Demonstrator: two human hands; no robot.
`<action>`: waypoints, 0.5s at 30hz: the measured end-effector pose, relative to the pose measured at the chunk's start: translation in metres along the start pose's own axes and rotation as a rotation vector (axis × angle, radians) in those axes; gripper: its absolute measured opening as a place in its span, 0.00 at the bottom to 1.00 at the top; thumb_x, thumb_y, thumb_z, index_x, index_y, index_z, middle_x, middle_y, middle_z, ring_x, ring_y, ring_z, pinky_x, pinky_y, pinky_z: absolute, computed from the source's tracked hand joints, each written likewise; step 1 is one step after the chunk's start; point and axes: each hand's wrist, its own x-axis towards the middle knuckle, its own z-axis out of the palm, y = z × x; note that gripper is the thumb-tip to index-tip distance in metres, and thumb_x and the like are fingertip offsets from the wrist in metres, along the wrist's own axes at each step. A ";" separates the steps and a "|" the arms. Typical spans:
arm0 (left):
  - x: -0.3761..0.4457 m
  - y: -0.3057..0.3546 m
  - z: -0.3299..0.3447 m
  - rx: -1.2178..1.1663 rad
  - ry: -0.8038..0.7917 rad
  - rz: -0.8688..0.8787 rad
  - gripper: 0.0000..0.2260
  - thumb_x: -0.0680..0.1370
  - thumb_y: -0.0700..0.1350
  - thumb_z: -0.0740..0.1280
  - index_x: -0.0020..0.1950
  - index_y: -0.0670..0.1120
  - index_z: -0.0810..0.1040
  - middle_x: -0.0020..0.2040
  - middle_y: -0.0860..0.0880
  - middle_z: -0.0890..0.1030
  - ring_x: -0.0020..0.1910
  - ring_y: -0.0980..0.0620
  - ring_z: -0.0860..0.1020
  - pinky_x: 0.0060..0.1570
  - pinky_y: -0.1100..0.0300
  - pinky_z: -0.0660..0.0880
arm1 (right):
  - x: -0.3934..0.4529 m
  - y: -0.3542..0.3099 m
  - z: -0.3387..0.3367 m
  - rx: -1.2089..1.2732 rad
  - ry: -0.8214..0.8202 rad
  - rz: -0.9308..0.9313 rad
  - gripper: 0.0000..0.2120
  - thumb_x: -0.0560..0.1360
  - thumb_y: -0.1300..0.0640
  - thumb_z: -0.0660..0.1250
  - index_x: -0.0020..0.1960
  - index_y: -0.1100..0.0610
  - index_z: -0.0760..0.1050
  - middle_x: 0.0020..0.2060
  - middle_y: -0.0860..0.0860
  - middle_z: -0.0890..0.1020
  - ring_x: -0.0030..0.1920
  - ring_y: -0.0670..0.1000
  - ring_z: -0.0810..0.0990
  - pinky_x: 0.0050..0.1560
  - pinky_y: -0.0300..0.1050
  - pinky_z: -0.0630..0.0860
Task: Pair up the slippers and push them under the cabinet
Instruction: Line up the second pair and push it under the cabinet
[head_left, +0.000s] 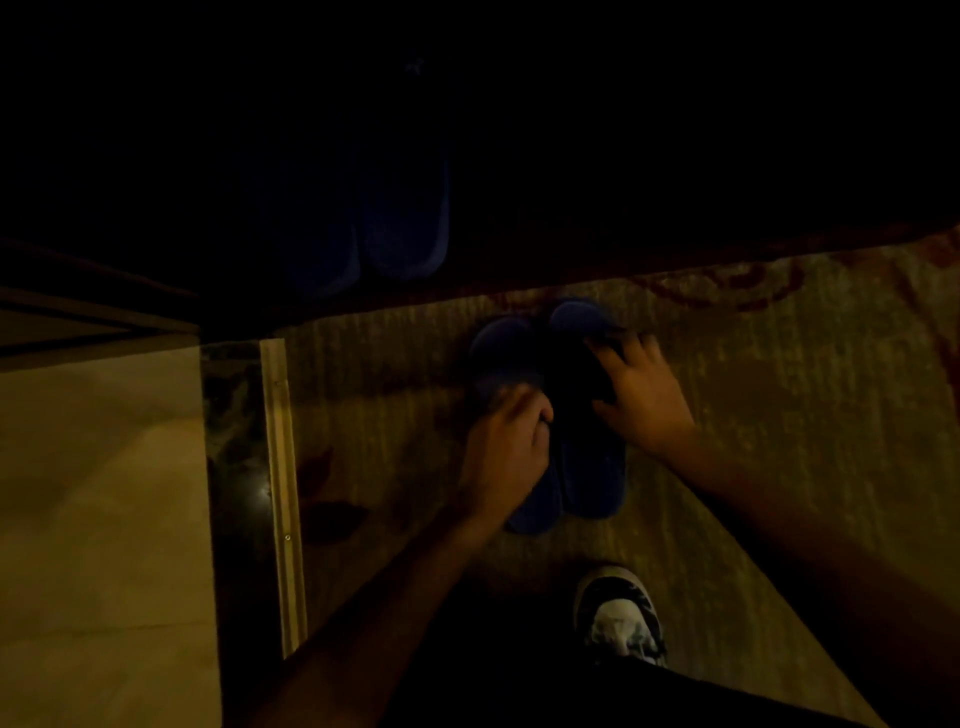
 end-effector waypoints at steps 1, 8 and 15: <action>-0.014 0.001 0.007 0.020 -0.022 -0.011 0.11 0.70 0.44 0.54 0.44 0.44 0.75 0.44 0.44 0.80 0.45 0.45 0.77 0.41 0.52 0.72 | -0.005 0.000 0.001 0.014 0.033 -0.005 0.33 0.65 0.58 0.72 0.67 0.61 0.64 0.61 0.67 0.72 0.57 0.70 0.69 0.53 0.62 0.71; -0.029 -0.017 0.043 0.160 -0.185 -0.303 0.35 0.66 0.40 0.71 0.70 0.37 0.59 0.69 0.35 0.68 0.68 0.37 0.67 0.64 0.42 0.66 | -0.059 -0.030 0.017 0.251 0.166 -0.035 0.16 0.70 0.56 0.59 0.54 0.63 0.72 0.53 0.63 0.77 0.52 0.57 0.67 0.38 0.52 0.77; -0.005 -0.007 0.043 0.130 -0.080 -0.358 0.26 0.71 0.44 0.66 0.68 0.42 0.64 0.65 0.37 0.73 0.65 0.38 0.70 0.59 0.42 0.69 | -0.050 -0.049 0.035 0.353 0.072 0.149 0.17 0.71 0.56 0.60 0.57 0.63 0.72 0.52 0.64 0.78 0.53 0.63 0.75 0.43 0.51 0.74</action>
